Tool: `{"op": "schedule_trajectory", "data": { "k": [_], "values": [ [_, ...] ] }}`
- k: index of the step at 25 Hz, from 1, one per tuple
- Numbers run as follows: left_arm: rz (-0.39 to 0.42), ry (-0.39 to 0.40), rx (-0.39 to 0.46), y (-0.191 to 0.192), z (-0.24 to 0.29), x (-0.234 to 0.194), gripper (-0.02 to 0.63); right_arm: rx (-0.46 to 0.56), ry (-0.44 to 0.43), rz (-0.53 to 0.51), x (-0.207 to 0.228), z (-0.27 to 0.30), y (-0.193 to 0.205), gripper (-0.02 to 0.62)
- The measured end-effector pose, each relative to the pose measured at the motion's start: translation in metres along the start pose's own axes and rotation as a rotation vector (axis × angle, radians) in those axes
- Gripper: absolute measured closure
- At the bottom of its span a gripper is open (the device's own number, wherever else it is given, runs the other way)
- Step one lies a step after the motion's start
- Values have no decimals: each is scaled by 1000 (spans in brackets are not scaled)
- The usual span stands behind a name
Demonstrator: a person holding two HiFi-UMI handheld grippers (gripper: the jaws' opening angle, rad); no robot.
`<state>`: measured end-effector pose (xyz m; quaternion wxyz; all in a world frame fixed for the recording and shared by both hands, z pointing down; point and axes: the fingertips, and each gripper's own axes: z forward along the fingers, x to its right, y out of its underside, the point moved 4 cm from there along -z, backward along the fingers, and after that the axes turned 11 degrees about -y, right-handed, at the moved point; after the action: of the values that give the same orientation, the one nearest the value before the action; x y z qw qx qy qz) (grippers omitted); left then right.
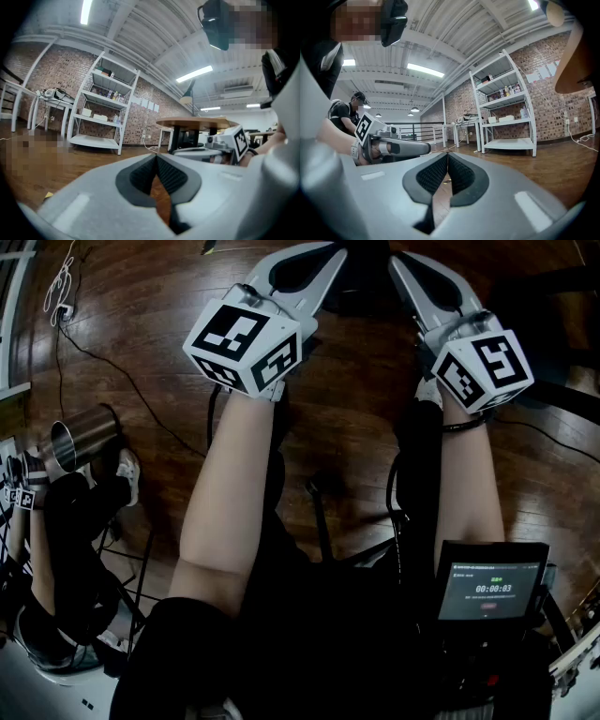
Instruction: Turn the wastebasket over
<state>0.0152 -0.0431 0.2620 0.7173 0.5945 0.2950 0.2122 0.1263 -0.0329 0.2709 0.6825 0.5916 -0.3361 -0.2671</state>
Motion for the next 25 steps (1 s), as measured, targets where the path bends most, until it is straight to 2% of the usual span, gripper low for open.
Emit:
{"op": "schedule_trajectory", "data": {
  "k": [6, 16, 25],
  "values": [
    [20, 8, -7, -5, 6, -11, 603, 59, 24, 87, 16, 4, -9, 584],
    [-1, 22, 33, -25, 28, -24, 603, 16, 9, 43, 23, 24, -19, 584],
    [9, 26, 23, -35, 76, -38, 603, 7, -22, 20, 63, 47, -27, 584]
  ]
}}
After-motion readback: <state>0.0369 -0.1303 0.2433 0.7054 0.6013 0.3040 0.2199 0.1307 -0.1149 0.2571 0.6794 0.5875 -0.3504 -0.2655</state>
